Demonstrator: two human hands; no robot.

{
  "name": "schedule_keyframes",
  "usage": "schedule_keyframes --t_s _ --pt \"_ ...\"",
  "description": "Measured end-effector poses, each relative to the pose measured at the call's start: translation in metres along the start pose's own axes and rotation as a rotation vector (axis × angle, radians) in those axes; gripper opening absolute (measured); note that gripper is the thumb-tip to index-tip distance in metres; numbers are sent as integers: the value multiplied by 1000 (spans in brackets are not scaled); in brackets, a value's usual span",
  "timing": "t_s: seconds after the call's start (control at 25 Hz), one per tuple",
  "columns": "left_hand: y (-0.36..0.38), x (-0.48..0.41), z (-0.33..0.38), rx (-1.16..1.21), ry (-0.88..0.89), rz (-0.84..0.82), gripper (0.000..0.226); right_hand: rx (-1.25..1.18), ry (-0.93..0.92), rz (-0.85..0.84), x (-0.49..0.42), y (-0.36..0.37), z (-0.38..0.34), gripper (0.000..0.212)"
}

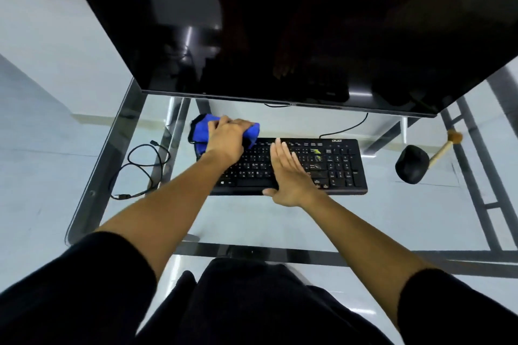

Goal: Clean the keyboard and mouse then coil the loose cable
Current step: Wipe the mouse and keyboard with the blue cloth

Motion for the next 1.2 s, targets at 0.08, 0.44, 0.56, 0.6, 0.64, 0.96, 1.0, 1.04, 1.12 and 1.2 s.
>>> schedule_keyframes --t_s 0.08,0.44,0.56,0.6,0.64,0.96,1.0,1.04,1.12,1.2 --pt "6 2 12 3 66 -11 67 36 4 -83 -6 3 -7 101" --pt "-23 48 -110 -102 -109 25 67 41 39 -175 -7 3 -4 100" --pt "-14 47 -92 -56 -174 79 66 39 43 -183 -7 4 -3 100" --pt "-11 44 -80 -54 -176 85 68 39 46 -186 -8 4 -4 100" --pt "-7 42 -70 -59 -172 91 70 38 52 -187 -8 3 -4 100" --pt "-7 50 -79 81 -204 118 71 10 85 -196 -11 2 -1 102" --pt "-7 55 -80 108 -200 127 71 11 85 -195 -11 3 -1 102" --pt "-6 62 -79 130 -190 133 70 11 84 -196 -11 3 -1 102" --pt "-4 82 -79 135 -138 134 70 6 87 -199 -12 3 -1 102" --pt "1 103 -82 113 -76 118 73 -4 90 -199 -12 3 -1 103"
Point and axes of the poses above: each hand's wrist, its own x-axis away from the middle knuckle, its own y-axis out of the palm, z = x × y, the point moved 5 cm from there along -x, towards the middle knuckle, and after that the axes turned 5 degrees about y, right-handed, at the moved point
